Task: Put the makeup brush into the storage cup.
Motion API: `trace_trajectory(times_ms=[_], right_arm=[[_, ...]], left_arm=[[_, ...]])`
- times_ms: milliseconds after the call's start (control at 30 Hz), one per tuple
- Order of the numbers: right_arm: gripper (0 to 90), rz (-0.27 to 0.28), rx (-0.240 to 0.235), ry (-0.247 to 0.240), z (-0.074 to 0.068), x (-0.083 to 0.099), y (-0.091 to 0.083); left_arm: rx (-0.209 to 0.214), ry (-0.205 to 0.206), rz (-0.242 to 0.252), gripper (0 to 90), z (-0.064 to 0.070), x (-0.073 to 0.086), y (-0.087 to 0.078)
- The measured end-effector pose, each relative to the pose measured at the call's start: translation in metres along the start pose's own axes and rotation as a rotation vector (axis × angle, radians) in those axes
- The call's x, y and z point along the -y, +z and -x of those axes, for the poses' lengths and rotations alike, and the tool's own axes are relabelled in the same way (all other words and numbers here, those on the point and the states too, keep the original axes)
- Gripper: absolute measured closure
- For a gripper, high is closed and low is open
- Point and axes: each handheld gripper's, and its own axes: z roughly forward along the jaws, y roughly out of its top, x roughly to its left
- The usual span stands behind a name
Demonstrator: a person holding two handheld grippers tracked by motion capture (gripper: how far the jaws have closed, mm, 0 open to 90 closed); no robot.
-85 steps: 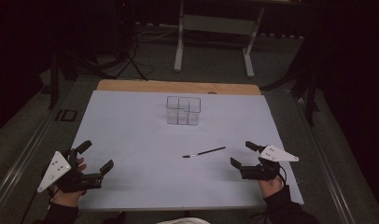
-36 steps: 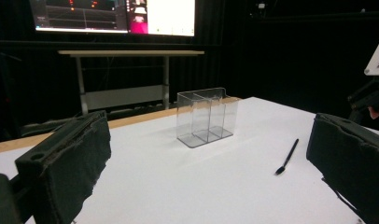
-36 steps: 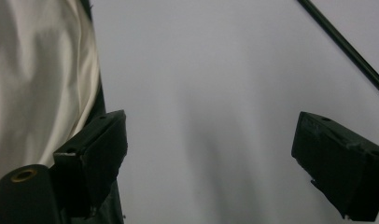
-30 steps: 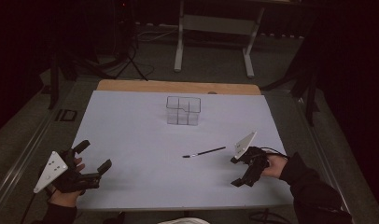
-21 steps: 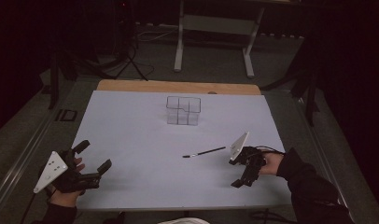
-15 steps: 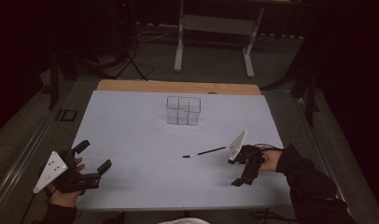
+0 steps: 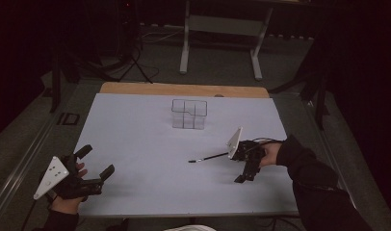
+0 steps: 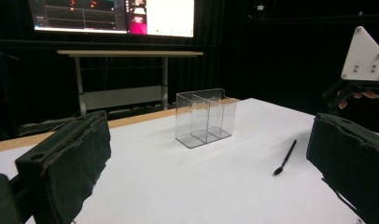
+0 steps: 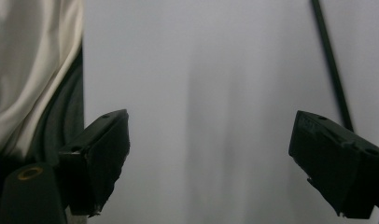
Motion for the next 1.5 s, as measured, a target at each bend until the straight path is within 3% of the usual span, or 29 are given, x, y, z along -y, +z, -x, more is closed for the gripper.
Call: trace_trajectory(times_ms=[233,367,433,567,700,833,1500], right_arm=[[11.4,-0.018,-0.005,-0.024,0.008,-0.015,0.003],[14.7,-0.046,0.023,-0.077,0.009,-0.02,0.008],[18.1,-0.037,0.014,-0.067,0.013,-0.023,0.008],[19.1,-0.014,0.042,-0.15,0.015,-0.026,0.008],[21.3,-0.024,0.025,-0.181,0.019,-0.03,0.011],[23.2,-0.013,0.038,-0.218,0.024,-0.036,0.014],[31.3,0.0,0.08,-0.278,0.049,-0.054,0.024]], left_arm=[[0.003,0.0,-0.001,0.5,0.0,0.0,0.0],[0.004,-0.002,-0.001,0.5,0.0,0.0,0.0],[0.005,-0.004,-0.001,0.5,0.0,0.001,0.0],[0.005,-0.006,-0.001,0.6,0.0,0.001,0.0],[0.005,-0.007,-0.003,0.5,0.0,0.001,0.0],[0.003,-0.005,-0.005,0.5,0.0,0.002,0.0],[-0.003,-0.005,-0.011,0.5,-0.001,0.003,-0.001]])
